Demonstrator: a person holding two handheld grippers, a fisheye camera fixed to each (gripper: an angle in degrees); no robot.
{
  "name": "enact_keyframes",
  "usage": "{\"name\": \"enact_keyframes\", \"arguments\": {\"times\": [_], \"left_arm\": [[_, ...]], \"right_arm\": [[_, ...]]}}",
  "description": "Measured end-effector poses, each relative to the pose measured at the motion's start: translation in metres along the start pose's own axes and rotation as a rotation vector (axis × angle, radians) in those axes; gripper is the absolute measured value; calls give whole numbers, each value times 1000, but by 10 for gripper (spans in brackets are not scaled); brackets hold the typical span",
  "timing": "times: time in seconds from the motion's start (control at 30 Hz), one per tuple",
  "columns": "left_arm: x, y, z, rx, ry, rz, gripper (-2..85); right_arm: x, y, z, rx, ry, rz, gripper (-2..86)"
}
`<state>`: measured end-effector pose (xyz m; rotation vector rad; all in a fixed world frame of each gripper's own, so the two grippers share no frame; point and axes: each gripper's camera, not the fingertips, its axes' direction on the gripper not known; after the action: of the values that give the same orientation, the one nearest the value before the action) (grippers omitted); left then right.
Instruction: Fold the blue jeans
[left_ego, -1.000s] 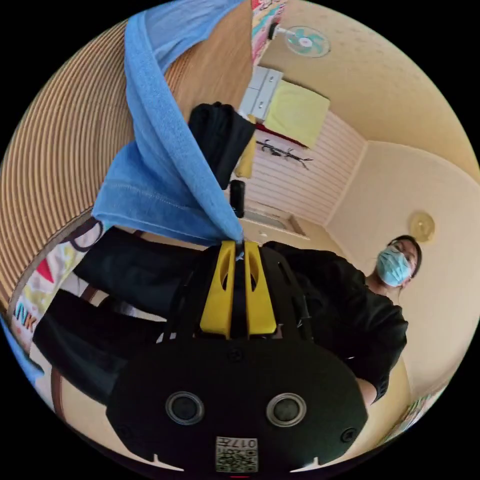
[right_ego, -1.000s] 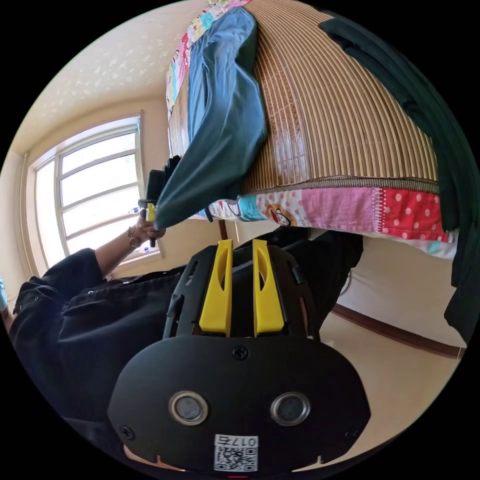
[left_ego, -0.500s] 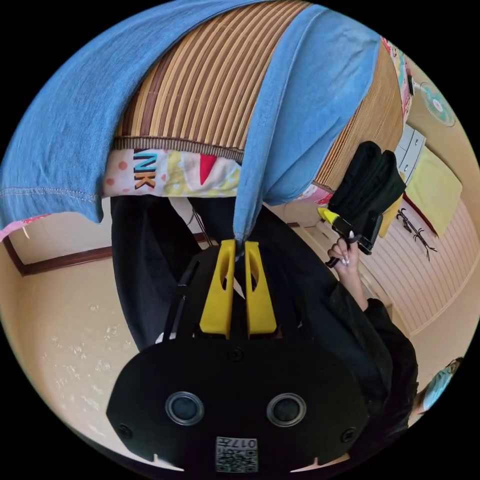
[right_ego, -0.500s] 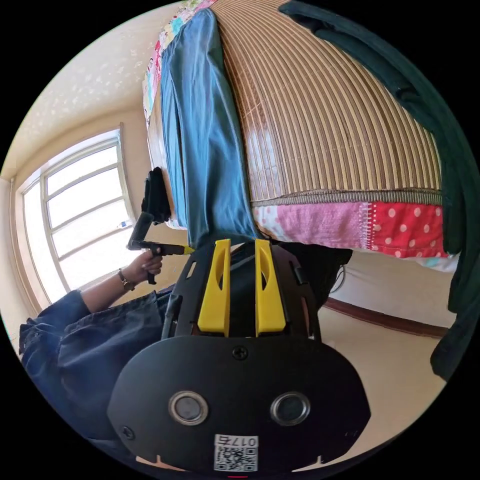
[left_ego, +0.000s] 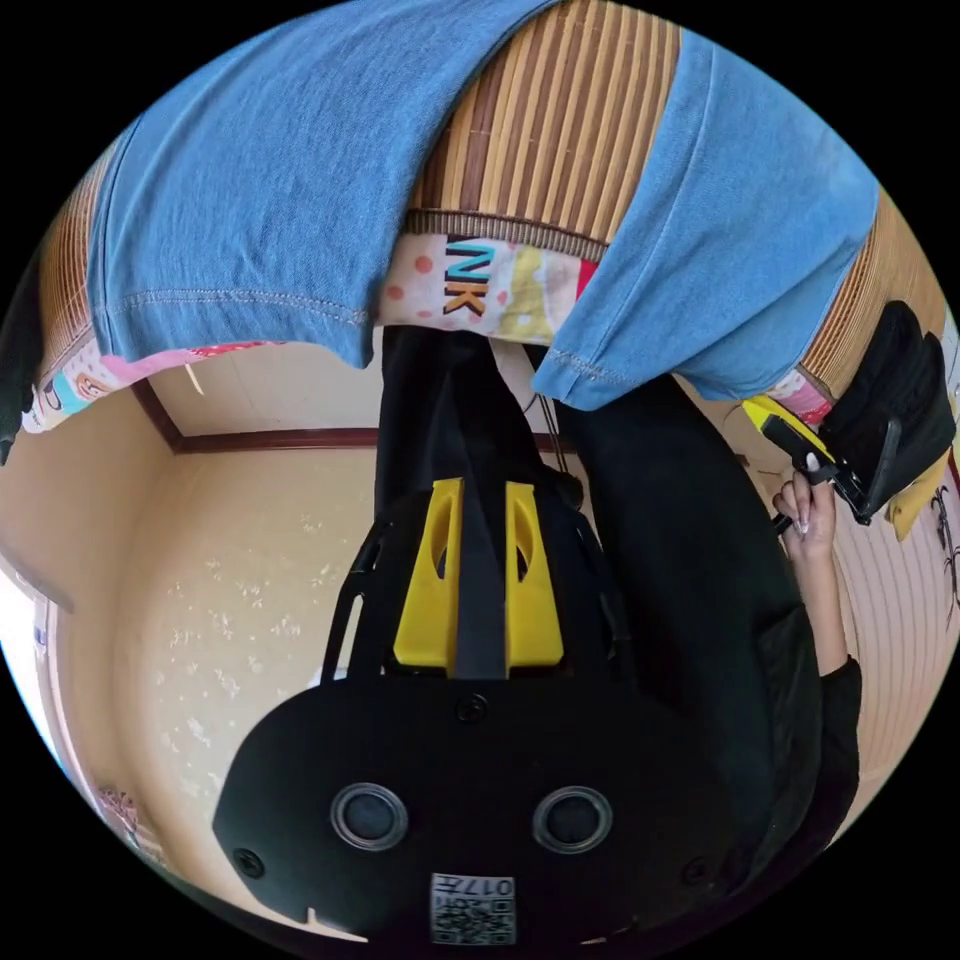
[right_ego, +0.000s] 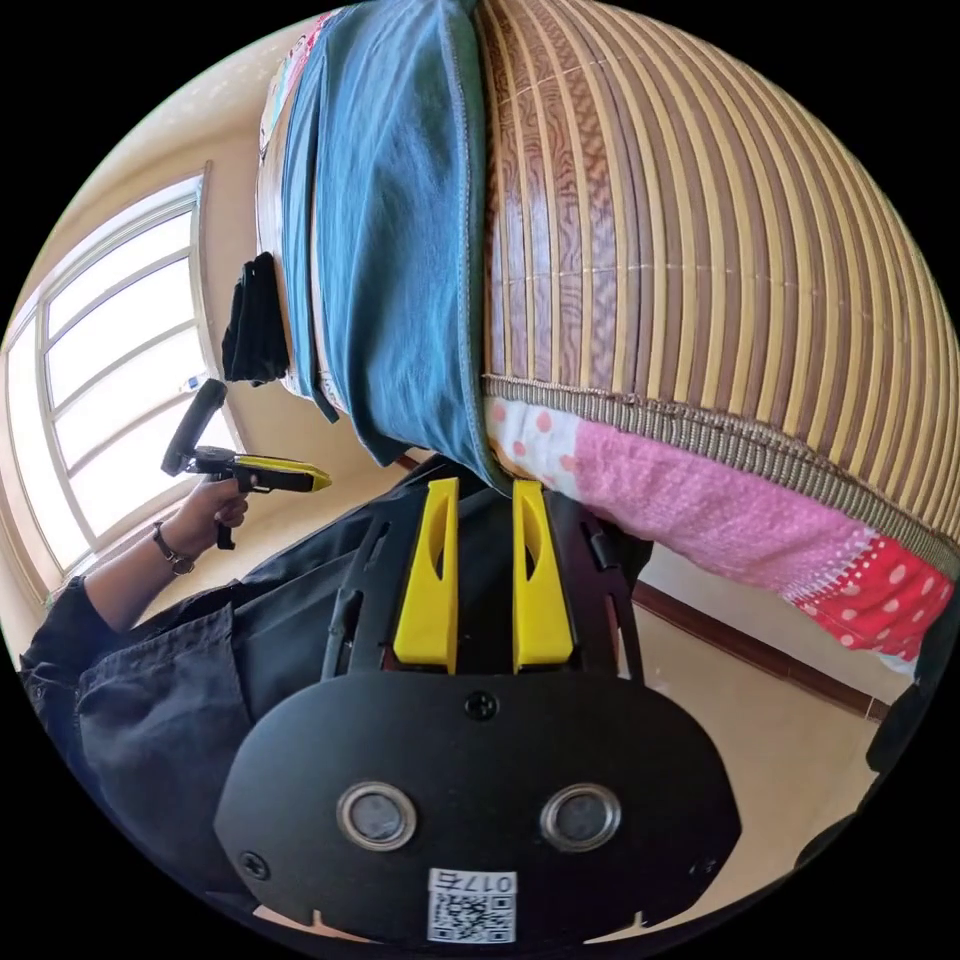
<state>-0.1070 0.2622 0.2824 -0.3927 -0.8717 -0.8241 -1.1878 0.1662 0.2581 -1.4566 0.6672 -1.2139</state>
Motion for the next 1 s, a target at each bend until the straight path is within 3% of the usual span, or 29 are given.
{"name": "enact_keyframes", "arguments": {"times": [0.13, 0.37, 0.7, 0.93, 1.0], "left_arm": [[6, 12, 11, 41, 87, 44, 71], [47, 29, 10, 202, 281, 263, 63], [167, 62, -4, 302, 29, 474, 100], [185, 72, 10, 285, -14, 467, 116], [184, 72, 21, 257, -47, 467, 76]], "right_arm": [[-7, 6, 11, -11, 62, -25, 54], [-35, 54, -13, 63, -1, -107, 29], [-124, 115, -67, 103, -63, -296, 27], [-181, 127, -93, 86, -72, -432, 26], [-190, 128, -95, 71, -101, -453, 27]]}}
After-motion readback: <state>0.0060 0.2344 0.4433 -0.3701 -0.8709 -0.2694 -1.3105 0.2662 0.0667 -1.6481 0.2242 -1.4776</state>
